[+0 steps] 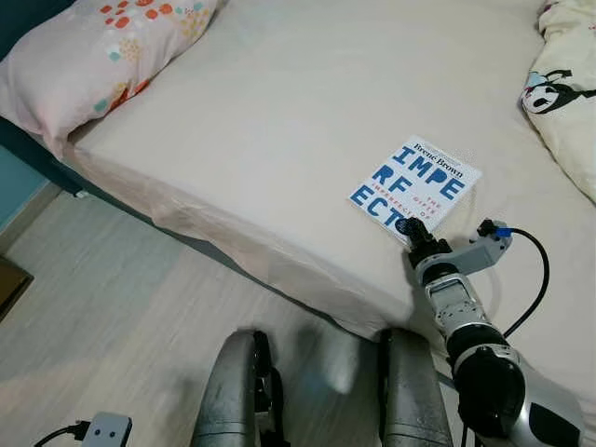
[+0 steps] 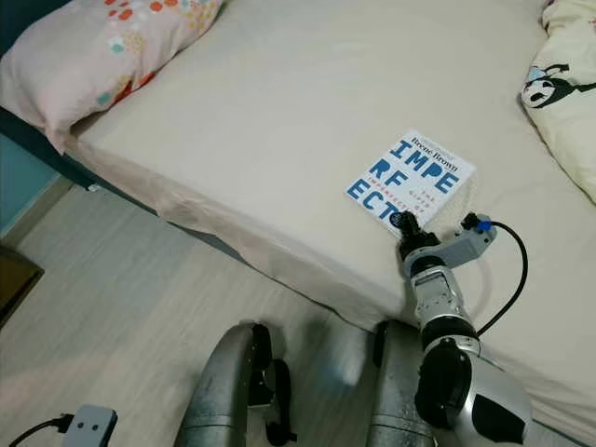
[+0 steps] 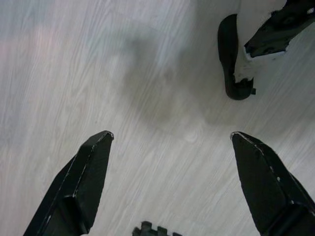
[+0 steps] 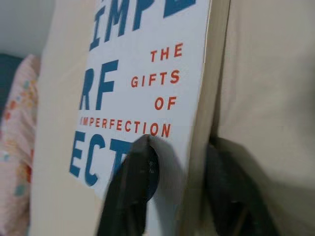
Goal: Clean up the room
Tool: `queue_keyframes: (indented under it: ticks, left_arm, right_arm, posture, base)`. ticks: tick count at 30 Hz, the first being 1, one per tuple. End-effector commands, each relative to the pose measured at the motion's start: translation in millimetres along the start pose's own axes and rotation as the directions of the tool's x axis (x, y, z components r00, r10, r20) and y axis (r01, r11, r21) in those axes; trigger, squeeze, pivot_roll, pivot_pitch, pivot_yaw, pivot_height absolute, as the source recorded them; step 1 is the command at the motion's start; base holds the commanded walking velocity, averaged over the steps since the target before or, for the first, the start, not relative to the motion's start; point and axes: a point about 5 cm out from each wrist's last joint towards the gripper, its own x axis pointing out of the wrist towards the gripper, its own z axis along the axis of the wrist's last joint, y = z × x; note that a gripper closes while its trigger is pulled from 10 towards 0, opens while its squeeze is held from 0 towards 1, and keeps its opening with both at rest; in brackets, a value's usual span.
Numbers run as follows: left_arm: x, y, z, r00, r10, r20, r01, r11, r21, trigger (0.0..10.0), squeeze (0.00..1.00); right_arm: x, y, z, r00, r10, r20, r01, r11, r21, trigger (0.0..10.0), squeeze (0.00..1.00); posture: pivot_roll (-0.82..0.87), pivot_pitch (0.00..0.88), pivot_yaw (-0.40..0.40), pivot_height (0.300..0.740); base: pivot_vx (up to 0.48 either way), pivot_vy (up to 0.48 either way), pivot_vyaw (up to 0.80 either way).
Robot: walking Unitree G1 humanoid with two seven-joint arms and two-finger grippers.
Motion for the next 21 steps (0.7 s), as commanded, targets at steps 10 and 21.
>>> queue_keyframes:
  ticks: [10, 21]
  left_arm:
    - [23.8, -7.7, -7, 0.996, 0.036, -0.077, -0.040, 0.998, -0.048, 10.0, 0.00]
    - [69.7, -31.3, 45, 1.000, 0.027, 0.013, -0.026, 0.994, -0.103, 10.0, 0.00]
  right_arm:
    - [3.9, 27.3, 1, 0.957, 0.289, -0.004, -0.289, 0.957, -0.033, 0.0, 0.00]
    - [-18.4, 26.6, -75, 0.845, 0.266, -0.463, -0.453, 0.817, -0.357, 0.0, 0.00]
  posture:
    - [0.12, 0.301, 0.052, 0.607]
    - [0.04, 0.090, 0.013, 0.607]
  base:
    - [0.000, 0.000, 0.00]
    - [0.000, 0.000, 0.00]
